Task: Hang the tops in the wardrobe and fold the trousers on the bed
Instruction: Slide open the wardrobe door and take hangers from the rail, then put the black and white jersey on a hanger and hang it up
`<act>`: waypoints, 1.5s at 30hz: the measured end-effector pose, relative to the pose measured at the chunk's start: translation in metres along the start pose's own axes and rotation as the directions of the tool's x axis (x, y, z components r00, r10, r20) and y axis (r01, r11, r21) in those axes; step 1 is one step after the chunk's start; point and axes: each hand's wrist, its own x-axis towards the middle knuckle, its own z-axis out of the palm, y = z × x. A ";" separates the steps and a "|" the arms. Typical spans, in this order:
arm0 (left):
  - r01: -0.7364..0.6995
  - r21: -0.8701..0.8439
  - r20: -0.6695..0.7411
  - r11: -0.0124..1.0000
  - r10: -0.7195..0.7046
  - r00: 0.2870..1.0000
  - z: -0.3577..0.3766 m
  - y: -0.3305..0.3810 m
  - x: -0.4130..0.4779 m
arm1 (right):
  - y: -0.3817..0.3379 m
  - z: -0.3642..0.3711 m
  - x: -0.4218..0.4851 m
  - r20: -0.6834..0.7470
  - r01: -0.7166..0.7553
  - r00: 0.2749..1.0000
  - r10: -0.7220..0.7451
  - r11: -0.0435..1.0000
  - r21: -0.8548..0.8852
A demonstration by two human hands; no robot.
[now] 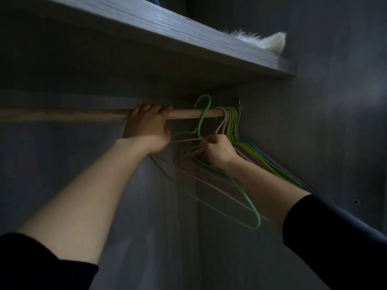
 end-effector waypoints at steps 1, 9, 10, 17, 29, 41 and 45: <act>0.001 -0.017 0.026 1.000 -0.001 1.000 -0.003 0.000 0.001 | -0.001 -0.003 -0.001 0.002 0.011 1.000 -0.011 1.000 0.026; 0.031 -0.062 0.093 0.998 -0.026 0.995 -0.012 0.003 0.002 | -0.003 -0.013 -0.006 0.063 0.023 0.998 -0.030 0.993 0.113; 0.033 -0.062 0.089 0.998 -0.028 0.996 -0.012 0.003 0.001 | -0.003 -0.012 -0.007 0.065 0.035 0.997 -0.042 0.993 0.113; 0.024 -0.057 0.021 0.998 -0.023 1.000 -0.003 0.007 -0.006 | -0.009 -0.028 -0.018 0.027 0.056 0.998 -0.061 0.988 0.141; 0.044 -0.599 -0.037 0.799 -0.083 0.996 0.023 0.144 -0.070 | 0.044 -0.136 -0.116 0.095 -0.042 0.995 0.042 0.999 -0.011; -0.083 -0.888 -0.066 0.452 0.054 0.996 -0.024 0.415 -0.183 | 0.162 -0.375 -0.298 0.189 -0.428 0.888 0.419 0.904 0.009; -0.146 -0.883 -0.088 0.446 0.149 0.985 -0.049 0.530 -0.221 | 0.211 -0.468 -0.374 0.148 -0.570 0.811 0.566 0.821 -0.020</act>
